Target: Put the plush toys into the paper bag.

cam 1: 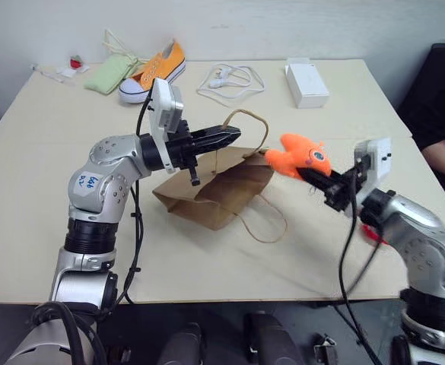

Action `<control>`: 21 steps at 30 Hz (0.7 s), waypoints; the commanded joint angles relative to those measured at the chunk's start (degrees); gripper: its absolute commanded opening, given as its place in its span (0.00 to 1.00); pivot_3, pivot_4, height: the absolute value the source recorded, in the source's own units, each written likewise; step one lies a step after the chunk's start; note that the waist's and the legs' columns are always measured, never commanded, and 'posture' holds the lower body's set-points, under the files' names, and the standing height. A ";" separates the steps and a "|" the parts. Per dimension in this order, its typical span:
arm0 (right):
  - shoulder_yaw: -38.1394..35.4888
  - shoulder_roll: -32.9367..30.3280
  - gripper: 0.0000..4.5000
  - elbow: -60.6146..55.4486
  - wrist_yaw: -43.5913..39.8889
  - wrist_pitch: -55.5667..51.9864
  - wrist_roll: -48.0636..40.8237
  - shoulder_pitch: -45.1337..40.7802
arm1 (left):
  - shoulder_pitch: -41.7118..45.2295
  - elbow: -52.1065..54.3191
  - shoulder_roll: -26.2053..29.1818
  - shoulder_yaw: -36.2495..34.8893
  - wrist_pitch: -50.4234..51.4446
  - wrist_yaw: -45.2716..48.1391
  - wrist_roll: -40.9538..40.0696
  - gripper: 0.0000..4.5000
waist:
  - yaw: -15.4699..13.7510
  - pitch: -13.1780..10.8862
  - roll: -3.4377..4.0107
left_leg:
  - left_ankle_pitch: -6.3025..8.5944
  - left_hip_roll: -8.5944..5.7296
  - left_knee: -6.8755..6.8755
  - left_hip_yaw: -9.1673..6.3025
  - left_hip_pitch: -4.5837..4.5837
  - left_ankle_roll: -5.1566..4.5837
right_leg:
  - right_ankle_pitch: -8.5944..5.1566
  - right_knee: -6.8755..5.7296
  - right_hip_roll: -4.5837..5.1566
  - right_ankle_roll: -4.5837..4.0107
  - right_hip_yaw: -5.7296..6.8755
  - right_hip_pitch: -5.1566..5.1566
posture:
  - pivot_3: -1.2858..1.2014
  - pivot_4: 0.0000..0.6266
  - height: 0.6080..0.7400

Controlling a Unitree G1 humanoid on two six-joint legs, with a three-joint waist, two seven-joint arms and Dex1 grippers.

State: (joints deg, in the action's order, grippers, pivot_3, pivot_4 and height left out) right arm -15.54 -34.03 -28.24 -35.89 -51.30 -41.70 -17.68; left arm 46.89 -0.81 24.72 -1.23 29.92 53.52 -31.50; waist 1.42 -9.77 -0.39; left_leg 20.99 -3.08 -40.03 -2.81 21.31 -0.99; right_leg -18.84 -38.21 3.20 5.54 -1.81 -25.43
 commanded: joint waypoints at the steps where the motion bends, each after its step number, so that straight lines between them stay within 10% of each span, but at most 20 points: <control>1: 6.47 -1.25 0.08 -4.32 0.08 -0.94 0.52 -1.45 | 2.26 1.65 -0.46 -0.34 -0.58 -0.36 -0.46 0.00 | 0.17 0.01 -0.01 | 0.00 0.00 -0.02 0.01 -0.01 0.00 | 0.00 -0.02 0.00 0.00 -0.01 0.01 | 0.52 0.24 1.00; 8: 28.16 2.29 0.08 10.57 7.96 2.39 20.55 -16.01 | 3.42 2.74 -1.21 -0.18 1.21 -0.26 -1.96 0.00 | 0.19 0.01 -0.01 | -0.02 0.00 -0.02 0.05 -0.05 0.03 | 0.00 -0.08 0.00 0.00 -0.06 -0.06 | 0.52 0.24 1.00; 21: 44.18 11.66 0.08 28.35 1.40 12.61 36.57 -35.40 | 3.83 0.31 -0.86 0.50 0.17 1.96 -0.70 0.00 | 0.53 0.00 0.00 | -0.02 -0.01 -0.01 -0.02 0.04 0.04 | 0.00 0.05 0.02 0.00 0.16 -0.11 | 0.52 0.24 1.00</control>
State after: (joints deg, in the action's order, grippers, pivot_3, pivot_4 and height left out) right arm 27.60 -23.10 -0.80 -33.49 -41.92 -7.43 -51.22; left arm 49.23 -1.00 23.89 -0.54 31.11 55.17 -32.07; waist 1.95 -9.77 -0.40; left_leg 20.96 -3.10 -40.04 -2.83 21.34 -0.95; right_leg -18.84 -38.16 3.23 5.54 -1.65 -25.54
